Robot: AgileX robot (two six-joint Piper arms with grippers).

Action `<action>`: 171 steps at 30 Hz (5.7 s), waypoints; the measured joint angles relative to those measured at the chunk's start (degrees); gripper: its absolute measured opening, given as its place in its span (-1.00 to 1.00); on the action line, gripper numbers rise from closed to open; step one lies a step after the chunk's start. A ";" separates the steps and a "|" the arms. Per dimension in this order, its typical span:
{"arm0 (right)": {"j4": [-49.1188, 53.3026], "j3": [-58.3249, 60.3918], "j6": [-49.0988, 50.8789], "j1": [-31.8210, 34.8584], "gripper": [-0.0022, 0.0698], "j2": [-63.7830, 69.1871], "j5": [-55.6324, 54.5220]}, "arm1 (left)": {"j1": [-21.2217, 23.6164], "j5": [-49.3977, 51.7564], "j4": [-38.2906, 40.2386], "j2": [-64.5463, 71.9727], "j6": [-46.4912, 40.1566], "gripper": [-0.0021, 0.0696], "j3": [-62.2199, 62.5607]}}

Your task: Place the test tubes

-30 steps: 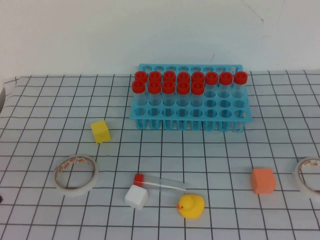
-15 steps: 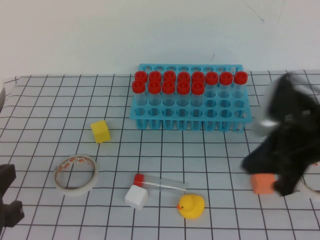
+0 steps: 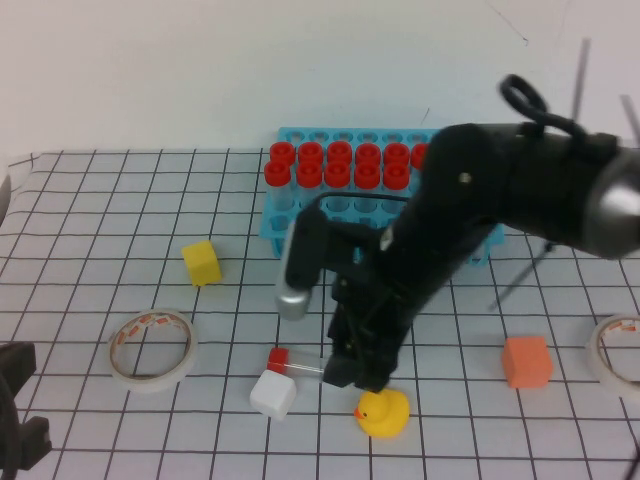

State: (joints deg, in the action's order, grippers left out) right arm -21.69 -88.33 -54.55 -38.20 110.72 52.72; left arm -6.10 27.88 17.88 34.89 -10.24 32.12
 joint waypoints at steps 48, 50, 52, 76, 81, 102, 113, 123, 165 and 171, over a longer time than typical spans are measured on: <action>9.48 -29.23 17.46 -0.03 -0.30 -0.93 4.94 | 0.00 -24.86 5.30 0.00 -0.18 -0.95 0.00; 9.48 -29.23 17.86 -0.03 -0.30 -1.99 4.17 | 0.00 -27.56 4.65 0.00 -0.18 -0.95 0.00; 9.48 -28.68 18.02 -0.03 -0.30 -3.04 2.81 | 0.00 -28.92 2.91 0.00 -0.18 -0.95 0.33; -45.76 35.21 -21.42 -7.35 -0.30 -38.58 -47.71 | -31.07 -30.24 0.15 9.59 -0.40 -0.95 6.74; -50.59 40.37 -23.80 -9.30 -0.30 -44.21 -52.31 | -36.89 -36.61 0.15 13.08 -0.16 -0.94 6.74; -53.63 41.02 -23.93 -12.37 -0.30 -45.17 -51.34 | -41.92 -45.05 -2.38 16.75 17.84 0.59 6.74; -55.66 41.02 -24.72 -12.37 -0.30 -43.58 -47.08 | -43.07 -45.90 -2.65 20.60 23.59 0.52 6.74; -56.07 40.77 -27.36 -12.37 -0.30 -43.58 -45.88 | -43.07 -51.62 -3.10 21.84 24.94 0.30 6.74; -41.83 47.06 -31.21 -12.37 -0.84 -70.01 -39.14 | -43.21 -52.26 -17.88 21.87 15.82 -0.24 6.77; -25.08 53.37 -19.17 -12.37 -0.93 -77.09 -38.56 | -43.21 -52.26 -17.88 21.87 13.03 -0.24 6.77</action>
State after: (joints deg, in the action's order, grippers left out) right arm -46.77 -34.95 -73.72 -50.56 33.63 14.16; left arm -49.31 -24.38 0.00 56.76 2.79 38.89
